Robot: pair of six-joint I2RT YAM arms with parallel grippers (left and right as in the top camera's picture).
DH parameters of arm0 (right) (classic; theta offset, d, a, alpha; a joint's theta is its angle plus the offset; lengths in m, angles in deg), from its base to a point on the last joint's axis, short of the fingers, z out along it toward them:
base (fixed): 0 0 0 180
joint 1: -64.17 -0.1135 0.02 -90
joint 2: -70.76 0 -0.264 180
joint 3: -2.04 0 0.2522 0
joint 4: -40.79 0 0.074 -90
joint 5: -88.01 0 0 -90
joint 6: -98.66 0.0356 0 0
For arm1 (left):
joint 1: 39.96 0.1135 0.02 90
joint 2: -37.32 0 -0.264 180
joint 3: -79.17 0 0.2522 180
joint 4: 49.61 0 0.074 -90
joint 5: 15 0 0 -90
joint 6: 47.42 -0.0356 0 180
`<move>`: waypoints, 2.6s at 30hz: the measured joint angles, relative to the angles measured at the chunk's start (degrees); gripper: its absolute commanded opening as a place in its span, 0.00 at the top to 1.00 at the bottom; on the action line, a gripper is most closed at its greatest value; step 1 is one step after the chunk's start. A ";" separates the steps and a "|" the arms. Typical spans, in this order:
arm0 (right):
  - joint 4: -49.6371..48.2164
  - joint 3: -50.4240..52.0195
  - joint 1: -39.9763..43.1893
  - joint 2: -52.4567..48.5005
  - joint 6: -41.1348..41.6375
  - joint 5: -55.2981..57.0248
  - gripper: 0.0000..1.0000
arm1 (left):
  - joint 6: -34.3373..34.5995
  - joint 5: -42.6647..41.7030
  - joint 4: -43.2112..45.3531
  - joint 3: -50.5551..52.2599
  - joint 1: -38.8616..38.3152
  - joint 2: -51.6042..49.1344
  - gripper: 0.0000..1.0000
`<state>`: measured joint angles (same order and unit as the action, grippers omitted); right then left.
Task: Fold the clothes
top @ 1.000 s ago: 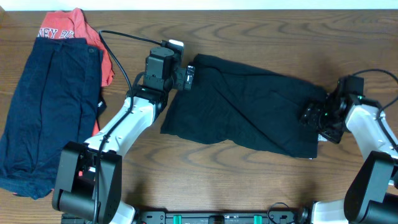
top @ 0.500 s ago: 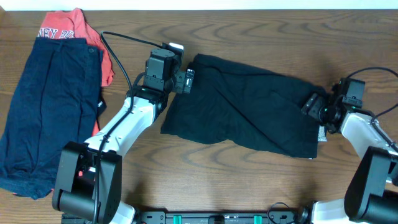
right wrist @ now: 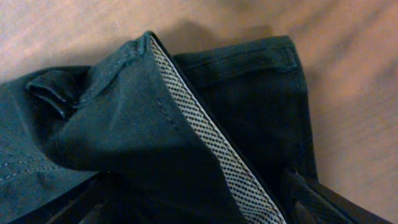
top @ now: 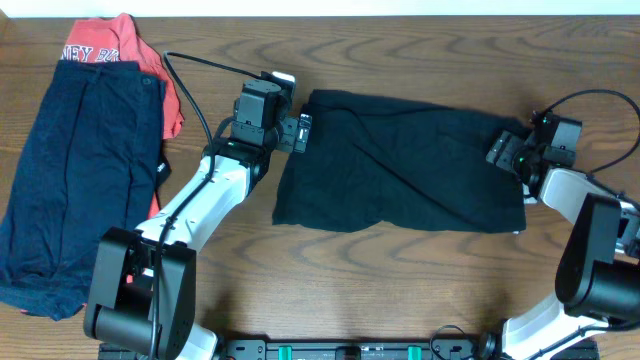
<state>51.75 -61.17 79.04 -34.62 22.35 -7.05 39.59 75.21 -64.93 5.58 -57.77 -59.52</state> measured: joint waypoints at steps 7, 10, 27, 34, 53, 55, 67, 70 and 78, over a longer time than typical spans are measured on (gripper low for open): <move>-8.76 -0.31 0.00 -3.63 -2.32 0.15 0.14 | 0.00 -2.47 0.00 0.00 0.00 0.00 0.02; -7.98 -0.79 0.00 -3.61 -2.86 -0.50 0.11 | 0.02 -3.45 0.00 0.00 0.00 0.00 0.02; 21.94 -15.43 0.37 11.02 -5.79 -11.52 0.01 | 11.87 -16.68 -9.09 0.00 -0.11 -0.17 0.02; 26.18 -17.20 0.37 12.63 -6.99 -16.39 0.01 | 13.27 -20.94 -6.84 0.00 -0.11 -5.68 0.02; 27.85 -17.20 0.68 12.61 -7.37 -14.56 0.01 | 16.61 -23.02 -2.38 -0.02 -0.11 -12.79 0.49; 27.89 -17.20 1.07 12.61 -7.93 -12.15 0.01 | 17.53 -22.99 -1.84 -0.11 -0.04 -13.16 0.51; 27.45 -17.20 4.33 10.91 -11.43 -5.18 0.01 | 20.41 -23.39 0.46 -0.76 0.07 -14.53 0.60; 27.41 -17.20 4.87 8.20 -11.50 -5.01 0.01 | 20.76 -23.41 0.46 -0.79 0.11 -14.60 0.60; 27.41 -17.20 5.11 -1.01 -11.63 -4.55 0.01 | 20.81 -23.41 0.46 -0.81 0.11 -14.60 0.60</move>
<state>79.15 -78.37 84.15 -35.63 10.72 -11.59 60.40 51.80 -64.48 4.77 -57.66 -74.12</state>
